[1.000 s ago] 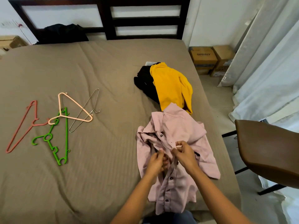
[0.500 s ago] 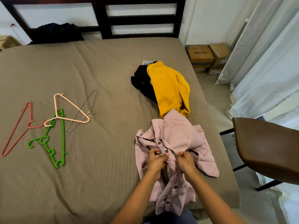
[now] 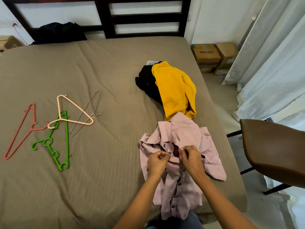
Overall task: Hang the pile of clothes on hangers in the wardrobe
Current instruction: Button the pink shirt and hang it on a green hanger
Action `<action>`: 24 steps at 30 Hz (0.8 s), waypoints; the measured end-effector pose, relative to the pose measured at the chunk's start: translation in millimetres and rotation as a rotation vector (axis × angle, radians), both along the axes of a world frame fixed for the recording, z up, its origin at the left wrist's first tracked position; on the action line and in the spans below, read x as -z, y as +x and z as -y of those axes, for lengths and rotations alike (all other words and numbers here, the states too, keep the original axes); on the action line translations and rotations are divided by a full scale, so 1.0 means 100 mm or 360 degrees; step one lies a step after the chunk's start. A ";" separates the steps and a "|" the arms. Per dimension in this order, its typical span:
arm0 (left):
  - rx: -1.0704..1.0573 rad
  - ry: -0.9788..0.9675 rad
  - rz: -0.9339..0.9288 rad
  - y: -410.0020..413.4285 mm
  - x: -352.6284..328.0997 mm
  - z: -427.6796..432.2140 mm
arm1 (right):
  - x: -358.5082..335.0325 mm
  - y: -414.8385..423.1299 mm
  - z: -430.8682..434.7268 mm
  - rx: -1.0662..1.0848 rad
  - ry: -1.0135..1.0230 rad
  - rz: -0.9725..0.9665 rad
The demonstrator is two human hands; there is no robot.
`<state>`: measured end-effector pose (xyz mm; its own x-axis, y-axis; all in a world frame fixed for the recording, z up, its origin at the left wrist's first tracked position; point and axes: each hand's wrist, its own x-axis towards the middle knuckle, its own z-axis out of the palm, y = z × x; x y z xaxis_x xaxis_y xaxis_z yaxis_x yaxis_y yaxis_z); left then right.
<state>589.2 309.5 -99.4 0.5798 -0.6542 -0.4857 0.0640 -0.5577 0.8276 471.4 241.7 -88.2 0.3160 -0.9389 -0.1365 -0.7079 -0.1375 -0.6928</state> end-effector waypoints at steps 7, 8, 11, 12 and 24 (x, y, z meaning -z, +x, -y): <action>-0.0194 -0.0171 -0.0420 0.08 -0.06 0.09 | -0.07 -0.07 -0.04 -0.0164 0.0019 -0.0182; -0.0222 -0.0182 -0.0551 0.07 -0.07 0.10 | -0.06 -0.07 -0.05 -0.0161 -0.0055 -0.0179; -0.0302 -0.0178 -0.0753 0.05 -0.10 0.11 | -0.15 -0.03 -0.09 0.0115 -0.0075 0.0103; -0.0311 -0.0181 -0.0782 0.04 -0.10 0.10 | -0.16 -0.02 -0.09 0.0238 -0.0001 0.0247; -0.0002 -0.0262 -0.0609 0.04 -0.17 -0.01 | -0.23 -0.01 -0.08 0.0419 0.1117 0.0913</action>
